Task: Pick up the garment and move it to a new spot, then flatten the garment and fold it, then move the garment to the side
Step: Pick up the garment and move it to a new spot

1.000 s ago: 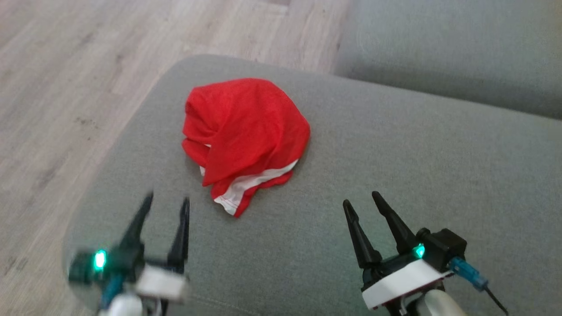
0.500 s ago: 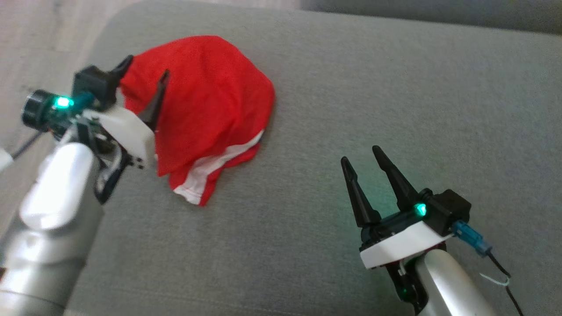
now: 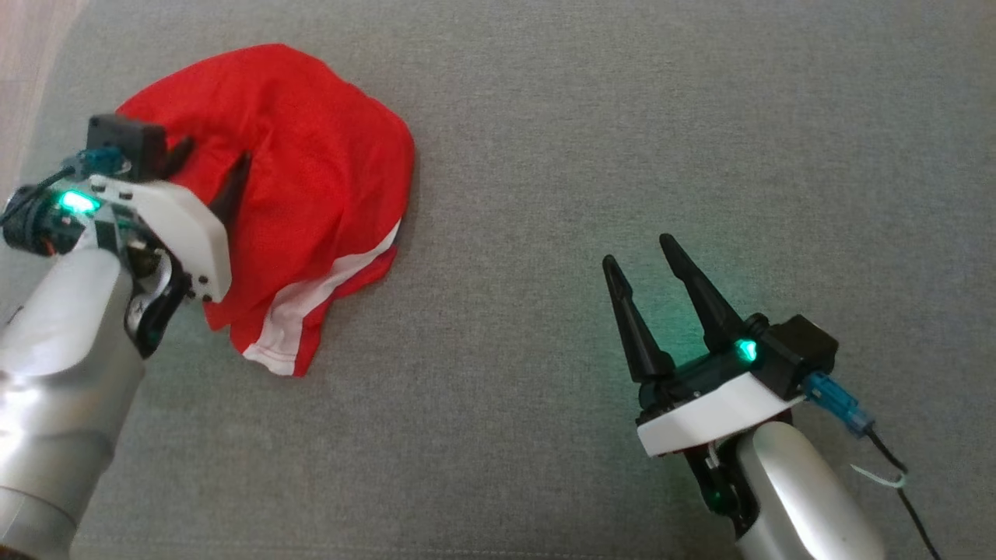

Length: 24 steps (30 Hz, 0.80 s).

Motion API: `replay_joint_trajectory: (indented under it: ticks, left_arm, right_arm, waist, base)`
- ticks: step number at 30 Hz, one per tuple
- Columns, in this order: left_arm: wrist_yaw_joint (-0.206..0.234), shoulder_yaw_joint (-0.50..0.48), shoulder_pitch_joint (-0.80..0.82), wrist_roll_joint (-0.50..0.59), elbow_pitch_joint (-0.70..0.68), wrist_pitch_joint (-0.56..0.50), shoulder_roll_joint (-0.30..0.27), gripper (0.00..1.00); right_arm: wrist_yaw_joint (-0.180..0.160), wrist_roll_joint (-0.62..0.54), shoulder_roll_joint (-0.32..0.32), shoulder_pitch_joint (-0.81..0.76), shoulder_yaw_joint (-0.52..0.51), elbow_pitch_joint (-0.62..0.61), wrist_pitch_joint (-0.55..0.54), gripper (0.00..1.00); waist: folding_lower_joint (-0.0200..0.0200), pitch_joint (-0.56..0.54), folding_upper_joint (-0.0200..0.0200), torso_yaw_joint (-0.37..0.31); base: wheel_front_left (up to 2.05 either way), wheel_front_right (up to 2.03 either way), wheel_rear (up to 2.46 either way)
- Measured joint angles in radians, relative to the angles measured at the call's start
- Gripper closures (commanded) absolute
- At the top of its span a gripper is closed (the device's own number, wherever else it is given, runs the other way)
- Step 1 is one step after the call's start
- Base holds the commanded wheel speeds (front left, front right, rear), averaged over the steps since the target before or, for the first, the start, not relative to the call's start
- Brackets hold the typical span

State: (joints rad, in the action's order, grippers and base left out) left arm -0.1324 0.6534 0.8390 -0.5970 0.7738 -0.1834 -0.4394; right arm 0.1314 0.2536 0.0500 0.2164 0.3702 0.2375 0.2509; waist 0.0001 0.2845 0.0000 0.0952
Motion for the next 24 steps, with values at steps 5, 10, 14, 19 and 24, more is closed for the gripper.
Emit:
replay_joint_trajectory:
  ticks: [5,10,14,19,24]
  left_arm:
    - [0.0,0.01,0.012,-0.033,0.034,0.097,-0.002,1.0]
    - [0.0,0.022,0.077,-0.011,0.031,0.277,-0.011,1.0]
    - [0.0,-0.003,0.126,0.0,0.009,0.388,-0.013,1.0]
    - [0.023,-0.04,0.14,0.019,-0.115,0.43,-0.016,1.0]
    - [0.038,-0.042,0.132,0.035,-0.216,0.435,-0.023,1.0]
  right_arm:
    - [0.0,0.0,0.0,0.0,0.0,0.0,0.0,0.0]
    - [0.0,0.002,0.0,-0.001,0.0,0.001,0.0,0.0]
    - [0.0,0.008,0.0,-0.003,-0.003,0.002,0.0,0.0]
    - [0.0,0.02,0.0,-0.019,-0.01,0.004,0.0,0.0]
    - [0.0,0.035,0.0,-0.048,-0.007,0.014,0.0,0.0]
  waist:
    - [-0.0001,-0.01,0.0,-0.003]
    - [-0.0001,-0.038,0.0,-0.003]
    - [-0.0001,-0.072,0.0,-0.002]
    - [-0.0002,-0.131,0.0,0.001]
    - [-0.0002,-0.17,0.0,0.0]
  base:
    - [0.0,0.0,0.0]
    - [0.0,0.0,0.0]
    - [0.0,0.0,0.0]
    - [0.0,0.0,0.0]
    - [0.0,0.0,0.0]
